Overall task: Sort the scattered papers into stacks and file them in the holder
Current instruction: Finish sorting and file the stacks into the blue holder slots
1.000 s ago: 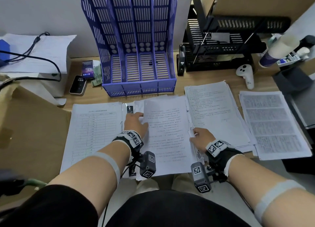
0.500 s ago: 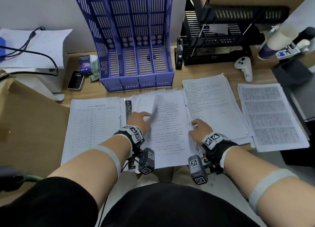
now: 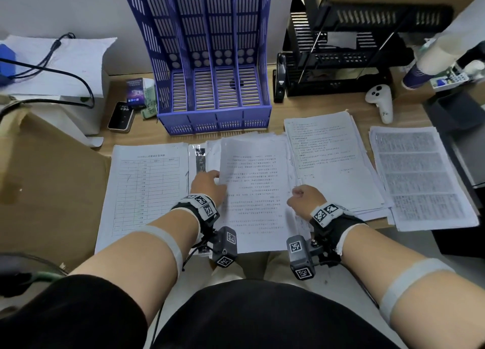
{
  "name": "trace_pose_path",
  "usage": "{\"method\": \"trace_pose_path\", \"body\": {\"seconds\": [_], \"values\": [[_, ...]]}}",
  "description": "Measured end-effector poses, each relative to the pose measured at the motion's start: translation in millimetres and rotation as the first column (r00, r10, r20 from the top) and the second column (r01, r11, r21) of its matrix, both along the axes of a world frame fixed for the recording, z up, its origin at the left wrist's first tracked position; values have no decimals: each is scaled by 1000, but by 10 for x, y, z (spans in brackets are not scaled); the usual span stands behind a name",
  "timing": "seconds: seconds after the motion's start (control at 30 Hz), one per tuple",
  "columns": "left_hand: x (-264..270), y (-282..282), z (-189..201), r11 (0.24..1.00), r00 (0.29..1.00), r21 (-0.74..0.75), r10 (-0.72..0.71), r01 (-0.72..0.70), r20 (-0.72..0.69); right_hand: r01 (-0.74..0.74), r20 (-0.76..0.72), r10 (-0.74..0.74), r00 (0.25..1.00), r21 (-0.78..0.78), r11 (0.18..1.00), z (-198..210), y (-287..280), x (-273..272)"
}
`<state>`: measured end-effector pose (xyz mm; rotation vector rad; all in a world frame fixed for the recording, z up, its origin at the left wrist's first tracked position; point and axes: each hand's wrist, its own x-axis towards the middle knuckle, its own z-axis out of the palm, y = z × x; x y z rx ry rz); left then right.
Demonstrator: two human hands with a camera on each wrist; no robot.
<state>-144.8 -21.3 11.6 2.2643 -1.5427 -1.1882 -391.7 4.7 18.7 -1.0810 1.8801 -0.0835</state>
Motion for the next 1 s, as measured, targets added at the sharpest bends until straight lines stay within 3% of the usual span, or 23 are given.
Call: {"method": "trace_pose_path", "body": {"seconds": [0.1,0.27,0.5,0.67,0.83,0.93,1.0], "values": [[19,12,7,998,997,15,63,-63,-39,59,92,-62,994,36,998,-40,-3,-8],[46,50,28,988,985,37,152,-149,-82,45,45,-47,998,48,998,5,24,42],[61,81,33,989,987,49,140,-136,-83,59,66,-68,996,137,989,-9,19,39],[76,95,42,992,990,60,118,-113,-77,-29,-1,30,1000,243,970,-3,26,15],[82,89,31,993,992,66,105,-101,-69,68,143,-95,985,187,980,-46,92,44],[58,65,41,997,998,49,55,-53,-35,-51,103,37,994,129,990,58,74,83],[22,29,68,998,998,-12,-55,55,24,-131,75,127,989,49,990,193,31,101]]}}
